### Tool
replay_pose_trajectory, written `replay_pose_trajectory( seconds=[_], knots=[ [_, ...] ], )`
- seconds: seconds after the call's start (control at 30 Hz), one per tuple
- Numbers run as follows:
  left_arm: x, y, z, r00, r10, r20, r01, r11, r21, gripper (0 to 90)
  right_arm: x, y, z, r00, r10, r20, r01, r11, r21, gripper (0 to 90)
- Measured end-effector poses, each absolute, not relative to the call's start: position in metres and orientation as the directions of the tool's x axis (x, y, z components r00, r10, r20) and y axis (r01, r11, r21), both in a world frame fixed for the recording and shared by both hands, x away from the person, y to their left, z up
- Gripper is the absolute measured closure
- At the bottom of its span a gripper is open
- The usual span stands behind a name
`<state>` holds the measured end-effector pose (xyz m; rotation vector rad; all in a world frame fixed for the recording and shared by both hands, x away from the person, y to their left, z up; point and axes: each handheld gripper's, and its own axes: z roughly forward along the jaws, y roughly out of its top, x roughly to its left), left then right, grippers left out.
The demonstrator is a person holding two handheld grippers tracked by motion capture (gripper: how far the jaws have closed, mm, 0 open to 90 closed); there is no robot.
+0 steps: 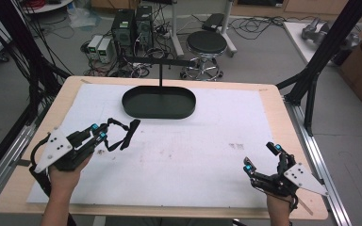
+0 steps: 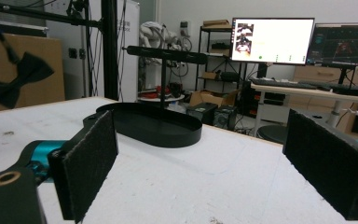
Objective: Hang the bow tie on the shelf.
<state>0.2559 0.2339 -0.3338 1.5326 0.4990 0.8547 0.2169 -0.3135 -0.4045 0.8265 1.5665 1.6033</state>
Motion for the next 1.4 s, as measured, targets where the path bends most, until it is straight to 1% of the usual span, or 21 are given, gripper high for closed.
replay_pose_trajectory(
  seconds=[0.17,0.37,0.6,0.83,1.0,1.17,1.4],
  knots=[
    [0.274,0.229,-0.319,0.634,0.737,0.234,-0.195,-0.14,0.971,88.6,0.218,-0.311,-0.404,-0.552,0.832,-0.055,-0.067,0.021,0.998,9.3],
    [0.299,0.22,-0.302,0.645,0.723,0.246,-0.196,-0.156,0.968,88.6,0.216,-0.307,-0.402,-0.565,0.822,-0.073,-0.079,0.035,0.996,9.3],
    [0.337,0.214,-0.288,0.646,0.72,0.253,-0.193,-0.167,0.967,88.6,0.213,-0.308,-0.398,-0.566,0.819,-0.095,-0.097,0.049,0.994,9.3],
    [0.371,0.217,-0.285,0.652,0.71,0.268,-0.201,-0.179,0.963,88.6,0.208,-0.31,-0.391,-0.565,0.817,-0.115,-0.12,0.056,0.991,9.3],
    [0.398,0.216,-0.287,0.653,0.701,0.287,-0.198,-0.207,0.958,88.7,0.205,-0.307,-0.385,-0.567,0.812,-0.14,-0.144,0.069,0.987,9.3],
    [0.419,0.218,-0.291,0.672,0.669,0.317,-0.225,-0.224,0.948,88.6,0.198,-0.303,-0.375,-0.564,0.807,-0.173,-0.176,0.087,0.98,9.3],
    [0.442,0.231,-0.298,0.667,0.682,0.301,-0.221,-0.204,0.954,88.6,0.19,-0.296,-0.365,-0.564,0.799,-0.211,-0.214,0.106,0.971,9.3]
  ],
)
